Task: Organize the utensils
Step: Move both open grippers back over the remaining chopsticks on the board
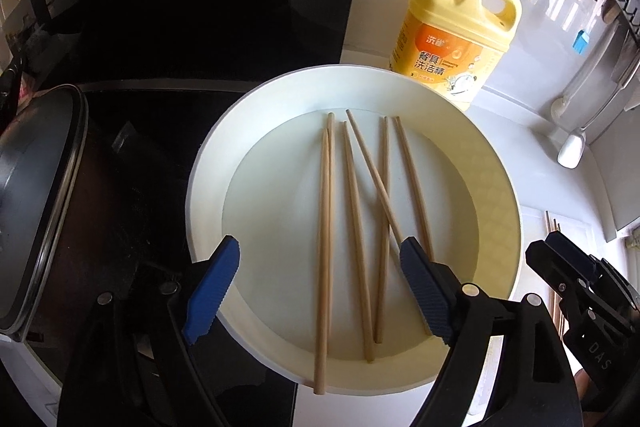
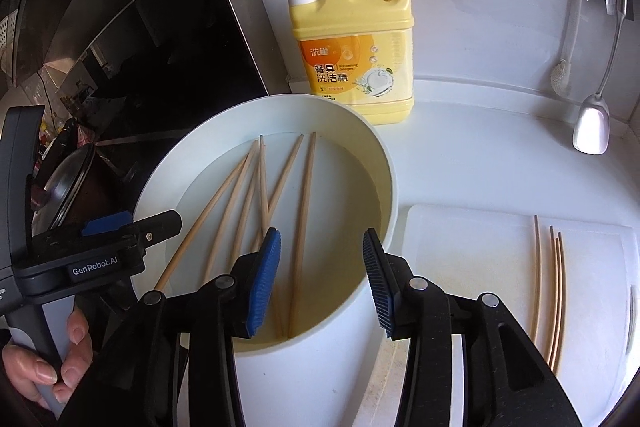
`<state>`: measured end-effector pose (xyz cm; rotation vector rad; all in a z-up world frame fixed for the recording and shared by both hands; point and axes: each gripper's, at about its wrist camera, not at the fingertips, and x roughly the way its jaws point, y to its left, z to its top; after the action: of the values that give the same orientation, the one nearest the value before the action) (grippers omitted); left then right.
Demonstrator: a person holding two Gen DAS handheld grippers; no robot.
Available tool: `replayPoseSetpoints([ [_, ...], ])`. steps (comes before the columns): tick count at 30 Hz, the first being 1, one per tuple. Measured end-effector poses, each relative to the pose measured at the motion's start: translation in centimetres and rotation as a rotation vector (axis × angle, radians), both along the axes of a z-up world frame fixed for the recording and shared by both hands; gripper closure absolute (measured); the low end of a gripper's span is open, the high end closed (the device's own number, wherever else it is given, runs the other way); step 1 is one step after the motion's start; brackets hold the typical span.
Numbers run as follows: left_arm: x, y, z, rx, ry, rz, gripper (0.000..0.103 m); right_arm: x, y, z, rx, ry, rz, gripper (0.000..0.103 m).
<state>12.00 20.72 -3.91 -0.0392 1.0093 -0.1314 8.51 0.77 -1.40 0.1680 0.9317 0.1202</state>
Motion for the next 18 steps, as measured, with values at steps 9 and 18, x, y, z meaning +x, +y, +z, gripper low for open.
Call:
replayPoseSetpoints([
  [9, -3.4, -5.1, 1.4, 0.008, -0.03, -0.04, 0.018, -4.6, -5.8, 0.9, -0.001, -0.024, -0.068, 0.052],
  [18, -7.7, -12.0, 1.5, 0.003, -0.033, -0.091, 0.016, -10.5, -14.8, 0.7, -0.007, -0.02, -0.162, 0.05],
])
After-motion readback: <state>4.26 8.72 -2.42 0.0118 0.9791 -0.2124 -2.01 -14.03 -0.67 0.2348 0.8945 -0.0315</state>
